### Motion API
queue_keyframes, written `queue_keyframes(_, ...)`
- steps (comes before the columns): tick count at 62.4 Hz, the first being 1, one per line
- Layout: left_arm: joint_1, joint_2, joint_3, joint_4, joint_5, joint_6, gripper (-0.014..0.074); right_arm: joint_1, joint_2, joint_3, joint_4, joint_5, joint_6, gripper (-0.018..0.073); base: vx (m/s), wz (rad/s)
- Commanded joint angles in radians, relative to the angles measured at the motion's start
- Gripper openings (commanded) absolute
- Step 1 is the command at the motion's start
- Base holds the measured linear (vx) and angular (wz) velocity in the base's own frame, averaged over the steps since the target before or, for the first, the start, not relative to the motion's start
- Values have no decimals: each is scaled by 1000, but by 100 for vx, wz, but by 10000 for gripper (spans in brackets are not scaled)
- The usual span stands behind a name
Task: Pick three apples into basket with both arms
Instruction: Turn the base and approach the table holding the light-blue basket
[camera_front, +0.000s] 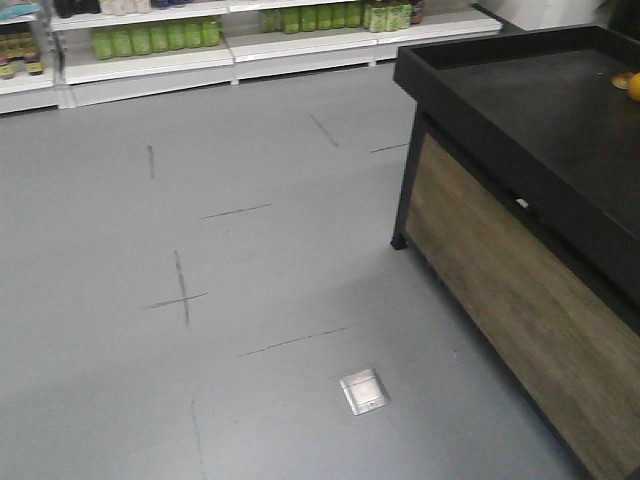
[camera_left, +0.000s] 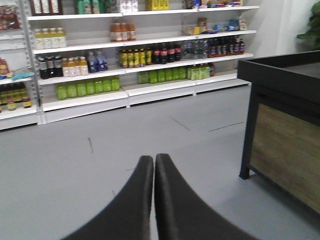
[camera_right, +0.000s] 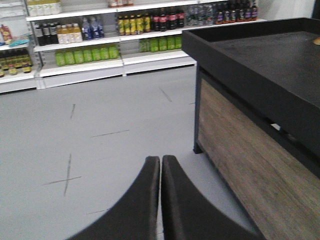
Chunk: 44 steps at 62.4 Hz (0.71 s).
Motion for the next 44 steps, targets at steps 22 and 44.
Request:
queue_keyframes(22, 3, -12, -25, -10, -72, 2, -6, 1, -12, 14, -13, -73, -8, -5, 15, -58)
queue_keyframes(44, 3, -12, -25, -10, -72, 2, -6, 1, -12, 14, -13, -73, -8, -5, 14, -56)
